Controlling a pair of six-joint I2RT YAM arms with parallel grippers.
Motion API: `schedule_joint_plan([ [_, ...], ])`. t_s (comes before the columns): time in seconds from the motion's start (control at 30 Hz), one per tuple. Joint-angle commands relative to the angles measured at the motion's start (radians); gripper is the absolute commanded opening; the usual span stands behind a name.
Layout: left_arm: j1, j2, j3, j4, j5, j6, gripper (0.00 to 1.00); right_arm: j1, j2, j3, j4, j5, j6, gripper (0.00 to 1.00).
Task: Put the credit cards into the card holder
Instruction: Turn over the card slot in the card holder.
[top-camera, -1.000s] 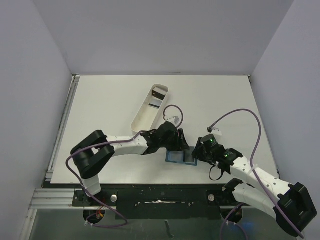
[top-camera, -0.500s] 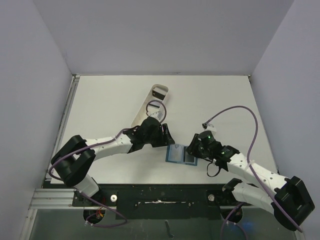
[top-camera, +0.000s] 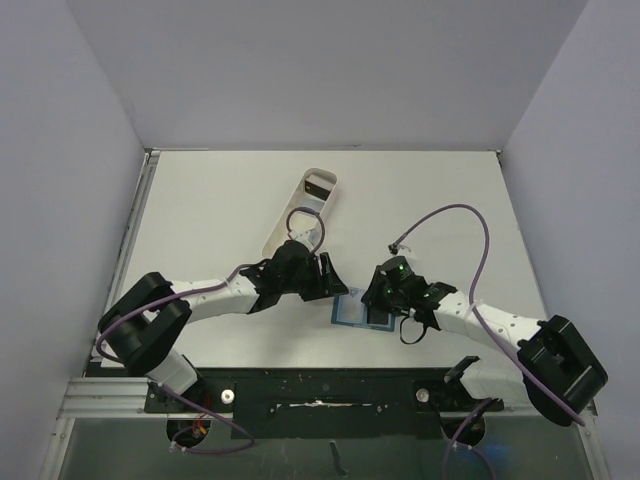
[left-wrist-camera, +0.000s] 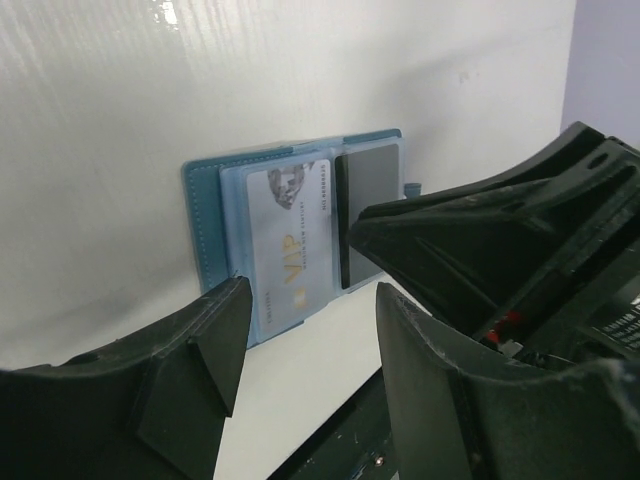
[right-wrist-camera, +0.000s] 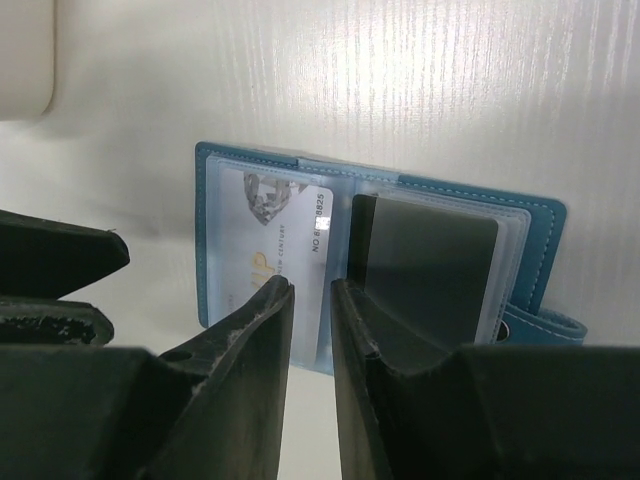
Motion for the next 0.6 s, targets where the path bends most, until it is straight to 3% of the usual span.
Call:
schedule_joint_plan([
  [0.0, 0.005, 0.025, -0.005, 0.148, 0.047, -0.031, 0.51, 0.008, 0.04, 0.009, 0.097, -0.005, -0.007, 0.23],
  [0.3, 0.004, 0.073, 0.001, 0.162, 0.047, -0.034, 0.51, 0.008, 0.099, -0.046, 0.095, -0.003, 0.01, 0.14],
  [0.57, 0.004, 0.099, 0.001, 0.211, 0.071, -0.05, 0.51, 0.008, 0.087, -0.072, 0.101, 0.002, 0.017, 0.13],
])
